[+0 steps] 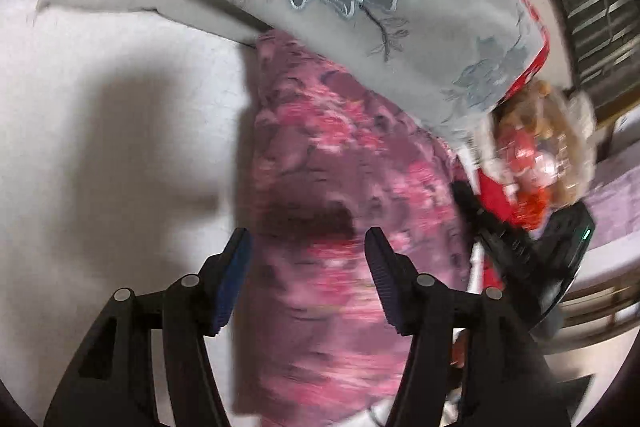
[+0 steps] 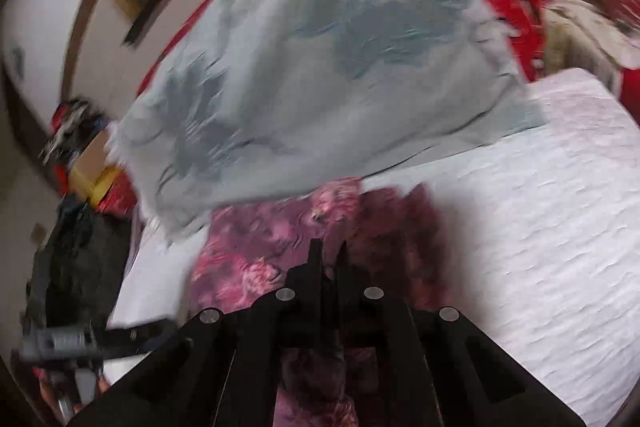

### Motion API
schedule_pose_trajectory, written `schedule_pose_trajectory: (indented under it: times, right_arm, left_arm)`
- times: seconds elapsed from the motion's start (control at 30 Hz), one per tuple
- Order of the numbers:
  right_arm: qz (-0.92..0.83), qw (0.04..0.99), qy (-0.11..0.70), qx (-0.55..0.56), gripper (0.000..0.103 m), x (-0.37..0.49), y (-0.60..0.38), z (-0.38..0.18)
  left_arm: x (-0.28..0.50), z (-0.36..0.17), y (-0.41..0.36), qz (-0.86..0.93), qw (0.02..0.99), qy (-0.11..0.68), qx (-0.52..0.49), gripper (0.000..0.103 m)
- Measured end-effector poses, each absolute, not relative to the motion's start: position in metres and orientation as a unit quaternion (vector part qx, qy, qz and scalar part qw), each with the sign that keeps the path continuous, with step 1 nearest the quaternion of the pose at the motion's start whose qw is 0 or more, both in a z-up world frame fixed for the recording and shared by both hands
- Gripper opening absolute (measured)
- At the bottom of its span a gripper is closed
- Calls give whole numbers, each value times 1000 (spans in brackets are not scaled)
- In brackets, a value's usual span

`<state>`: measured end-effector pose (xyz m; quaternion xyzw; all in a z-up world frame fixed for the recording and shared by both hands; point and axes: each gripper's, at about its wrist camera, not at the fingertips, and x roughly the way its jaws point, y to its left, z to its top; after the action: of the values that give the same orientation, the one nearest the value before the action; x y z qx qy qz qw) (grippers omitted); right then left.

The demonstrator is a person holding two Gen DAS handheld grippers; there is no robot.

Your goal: Fold small clothes

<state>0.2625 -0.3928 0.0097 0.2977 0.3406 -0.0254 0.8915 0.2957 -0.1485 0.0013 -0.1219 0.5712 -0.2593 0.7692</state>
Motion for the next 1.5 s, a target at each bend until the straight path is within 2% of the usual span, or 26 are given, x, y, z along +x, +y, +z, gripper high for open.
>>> schedule_pose_trajectory:
  times: [0.1, 0.17, 0.2, 0.27, 0.3, 0.33, 0.4, 0.43, 0.47, 0.5, 0.53, 0.6, 0.63, 0.73, 0.83, 0.87, 0.9, 0.93, 0.97, 1.0, 1.03, 1.13, 1.27, 1.37, 1.43, 1.5]
  right_arm:
    - [-69, 867, 415, 268, 5, 278, -399, -22]
    - [-52, 869, 396, 292, 5, 264, -404, -17]
    - [-41, 871, 382, 306, 11, 254, -406, -12]
    - [-2, 869, 370, 329, 15, 229, -410, -4]
    - [19, 865, 372, 337, 30, 218, -411, -3]
    - [46, 859, 372, 350, 53, 202, -409, -6]
    - [66, 851, 383, 354, 67, 187, -404, -15]
    - [68, 846, 400, 346, 63, 180, -398, -24]
    - [68, 846, 416, 327, 54, 176, -394, -29]
    - [59, 855, 424, 293, 20, 172, -388, -28]
    - [60, 864, 413, 281, 13, 166, -386, -21]
    - [58, 882, 361, 297, 8, 147, -392, -6]
    - [46, 885, 353, 301, 8, 145, -396, -5]
    - [9, 858, 435, 273, 11, 155, -391, -30]
    - [29, 864, 397, 308, 21, 126, -398, -20]
    - [36, 862, 394, 317, 31, 120, -398, -22]
    - [39, 860, 393, 322, 51, 112, -397, -23]
    - [35, 858, 404, 317, 54, 105, -394, -28]
    - [36, 853, 422, 305, 51, 109, -385, -31]
    - [41, 852, 433, 291, 23, 117, -375, -30]
    - [45, 859, 428, 277, 7, 112, -371, -25]
    - [47, 885, 371, 277, 6, 87, -372, -9]
    - [17, 859, 446, 251, 7, 93, -370, -47]
    - [7, 880, 405, 248, 20, 98, -376, -14]
    - [12, 897, 358, 260, 38, 111, -383, 11]
    - [17, 905, 333, 264, 41, 132, -382, 25]
  left_arm:
    - [296, -19, -160, -243, 767, 590, -68, 60]
    - [291, -24, -162, -244, 760, 599, -58, 60]
    - [287, -21, -158, -253, 761, 594, -60, 60]
    - [274, -13, -145, -267, 767, 581, -56, 60]
    - [267, -12, -138, -270, 768, 578, -55, 60]
    - [258, -11, -130, -275, 769, 574, -60, 60]
    - [242, -13, -122, -281, 766, 573, -71, 65]
    - [236, -16, -121, -279, 767, 574, -73, 66]
    - [230, -19, -121, -277, 766, 575, -73, 67]
    - [227, -24, -121, -275, 760, 584, -71, 67]
    - [225, -26, -125, -275, 754, 593, -70, 67]
    - [219, -26, -124, -267, 755, 596, -60, 68]
    - [218, -26, -126, -261, 759, 594, -48, 69]
    - [215, -36, -130, -241, 755, 609, -30, 71]
    - [205, -21, -122, -253, 758, 599, -46, 70]
    - [200, -15, -119, -254, 765, 590, -38, 70]
    - [196, -12, -118, -251, 773, 582, -29, 70]
    - [193, -11, -118, -250, 774, 582, -24, 70]
    - [192, -12, -120, -247, 771, 586, -21, 70]
    - [192, -15, -122, -246, 766, 594, -20, 70]
    - [191, -17, -123, -245, 762, 598, -22, 70]
    - [186, -24, -120, -233, 766, 599, -15, 70]
    - [185, -35, -110, -224, 757, 614, -10, 70]
    - [181, -3, -97, -259, 777, 574, -29, 69]
    - [190, 21, -98, -266, 797, 541, -40, 69]
    - [205, 36, -109, -265, 810, 522, -39, 70]
